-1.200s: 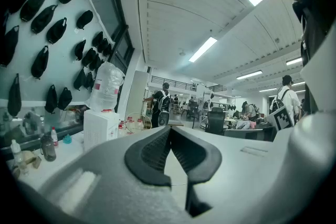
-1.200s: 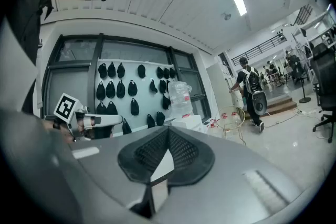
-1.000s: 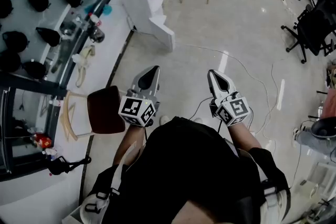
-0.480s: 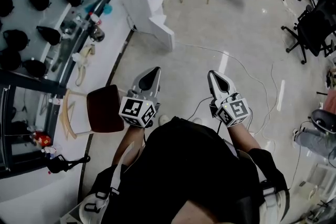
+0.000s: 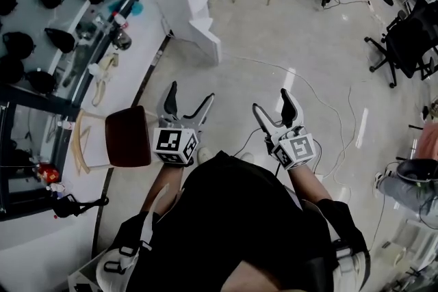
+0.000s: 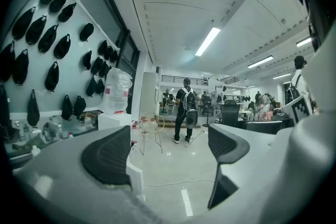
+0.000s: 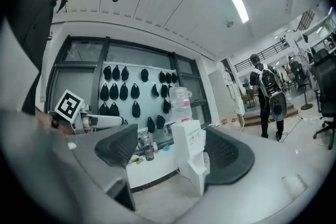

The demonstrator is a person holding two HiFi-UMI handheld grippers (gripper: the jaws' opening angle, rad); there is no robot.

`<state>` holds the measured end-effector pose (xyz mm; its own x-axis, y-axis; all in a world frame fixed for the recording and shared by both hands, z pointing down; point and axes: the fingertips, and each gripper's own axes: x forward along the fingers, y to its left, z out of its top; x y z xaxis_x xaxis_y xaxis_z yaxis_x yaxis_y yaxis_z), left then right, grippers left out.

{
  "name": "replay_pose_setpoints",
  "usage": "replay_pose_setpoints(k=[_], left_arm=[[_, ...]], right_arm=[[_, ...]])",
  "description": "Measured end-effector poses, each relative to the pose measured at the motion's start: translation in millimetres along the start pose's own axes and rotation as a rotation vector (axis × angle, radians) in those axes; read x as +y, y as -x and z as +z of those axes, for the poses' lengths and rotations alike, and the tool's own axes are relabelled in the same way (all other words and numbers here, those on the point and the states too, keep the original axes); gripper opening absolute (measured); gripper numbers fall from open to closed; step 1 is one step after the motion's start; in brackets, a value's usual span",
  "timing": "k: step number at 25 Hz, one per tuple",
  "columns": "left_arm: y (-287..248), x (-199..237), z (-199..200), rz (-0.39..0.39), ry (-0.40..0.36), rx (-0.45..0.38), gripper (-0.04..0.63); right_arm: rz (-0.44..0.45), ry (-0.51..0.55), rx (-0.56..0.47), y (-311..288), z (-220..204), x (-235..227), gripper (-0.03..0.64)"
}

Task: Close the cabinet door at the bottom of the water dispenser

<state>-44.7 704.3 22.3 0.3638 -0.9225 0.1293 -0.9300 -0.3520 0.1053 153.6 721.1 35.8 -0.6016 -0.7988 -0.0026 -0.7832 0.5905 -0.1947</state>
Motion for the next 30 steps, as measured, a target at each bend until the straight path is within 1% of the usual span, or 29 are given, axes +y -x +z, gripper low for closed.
replay_pose_setpoints(k=[4, 8, 11, 15, 19, 24, 30], left_arm=[[-2, -23, -5, 0.008, 0.005, 0.007, 0.471], [-4, -44, -15, 0.028, 0.013, 0.006, 0.469], [-5, -50, -20, 0.035, 0.012, 0.007, 0.469], [-4, -42, -20, 0.048, 0.031, 0.021, 0.469], [-18, -33, -18, 0.041, 0.021, 0.016, 0.469], [-54, -10, -16, 0.004, 0.025, 0.002, 0.469], [-114, 21, 1, -0.05, 0.031, -0.018, 0.469]], right_arm=[[-0.002, -0.022, 0.04, 21, -7, -20, 0.38], [0.008, -0.018, 0.014, 40, -6, -39, 0.38], [0.006, -0.02, 0.019, 45, -9, -52, 0.38], [0.001, -0.018, 0.028, 37, -10, -55, 0.379], [0.002, -0.014, 0.034, 20, -6, -59, 0.377], [-0.004, 0.021, 0.006, -10, 0, -65, 0.374], [-0.053, 0.029, 0.018, -60, 8, -88, 0.361]])
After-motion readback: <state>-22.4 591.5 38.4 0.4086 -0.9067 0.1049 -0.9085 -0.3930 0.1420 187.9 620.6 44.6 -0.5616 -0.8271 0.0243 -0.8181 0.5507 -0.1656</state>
